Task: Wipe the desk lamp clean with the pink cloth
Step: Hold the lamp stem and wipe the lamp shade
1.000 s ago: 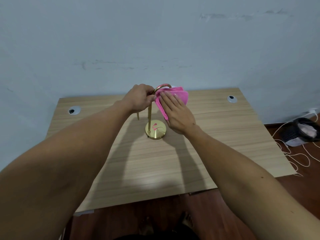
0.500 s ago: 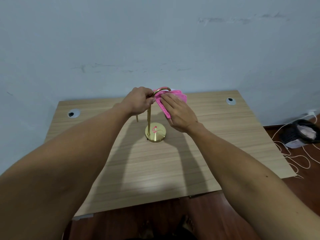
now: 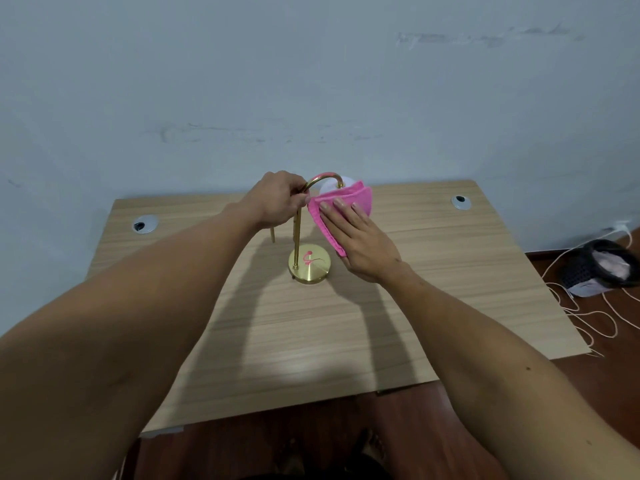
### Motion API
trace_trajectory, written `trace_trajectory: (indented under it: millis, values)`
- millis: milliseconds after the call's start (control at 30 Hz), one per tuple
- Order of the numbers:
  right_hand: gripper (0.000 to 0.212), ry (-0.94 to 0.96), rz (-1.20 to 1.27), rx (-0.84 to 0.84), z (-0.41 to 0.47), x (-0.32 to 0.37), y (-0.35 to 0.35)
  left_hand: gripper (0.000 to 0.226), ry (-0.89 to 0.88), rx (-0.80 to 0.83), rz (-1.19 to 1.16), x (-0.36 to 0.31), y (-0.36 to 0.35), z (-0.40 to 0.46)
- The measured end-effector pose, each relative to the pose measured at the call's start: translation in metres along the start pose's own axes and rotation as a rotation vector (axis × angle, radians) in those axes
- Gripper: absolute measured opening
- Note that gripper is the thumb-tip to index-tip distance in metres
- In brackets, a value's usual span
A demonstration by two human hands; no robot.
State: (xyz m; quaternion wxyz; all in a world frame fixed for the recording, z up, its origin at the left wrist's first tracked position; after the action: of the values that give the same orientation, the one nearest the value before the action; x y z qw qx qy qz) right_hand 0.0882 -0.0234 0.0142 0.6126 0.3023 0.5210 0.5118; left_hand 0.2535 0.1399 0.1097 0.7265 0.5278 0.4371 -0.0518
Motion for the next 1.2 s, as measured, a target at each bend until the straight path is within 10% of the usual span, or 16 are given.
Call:
trace_trajectory:
  millis: [300, 500, 633, 800, 933, 1200]
  values:
    - [0.065, 0.017, 0.135, 0.205, -0.042, -0.007, -0.016, 0.017, 0.034, -0.004, -0.026, 0.000, 0.001, -0.002]
    - [0.029, -1.169, 0.940, 0.345, -0.052, -0.021, -0.003, 0.018, 0.060, -0.010, -0.042, -0.002, 0.000, -0.004]
    - [0.020, -1.600, 1.356, 0.028, -0.030, -0.026, 0.016, 0.017, 0.062, 0.001, -0.036, -0.003, 0.000, -0.005]
    - [0.043, -1.316, 1.391, -0.368, 0.013, -0.001, 0.053, 0.017, 0.070, -0.005, -0.044, -0.003, 0.000, -0.004]
    - [0.069, -1.013, 1.037, -0.331, 0.048, 0.055, 0.034, 0.016, 0.059, -0.023, -0.053, -0.003, -0.002, -0.004]
    - [0.080, -1.050, 0.916, -0.200, 0.031, 0.112, -0.020, 0.016, 0.044, 0.004, -0.038, -0.002, 0.001, 0.000]
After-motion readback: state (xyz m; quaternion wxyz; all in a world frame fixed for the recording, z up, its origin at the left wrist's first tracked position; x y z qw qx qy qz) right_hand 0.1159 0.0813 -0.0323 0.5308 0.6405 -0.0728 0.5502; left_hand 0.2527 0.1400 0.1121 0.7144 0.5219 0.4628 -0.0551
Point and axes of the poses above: each hand's wrist, its own z-axis towards the middle knuckle, its own y-axis out of the back of the hand, x = y × z, the point moved 1 cm from there along z, towards the middle knuckle, and after that the axes turned 8 degrees about -z, right-handed, at the moved point
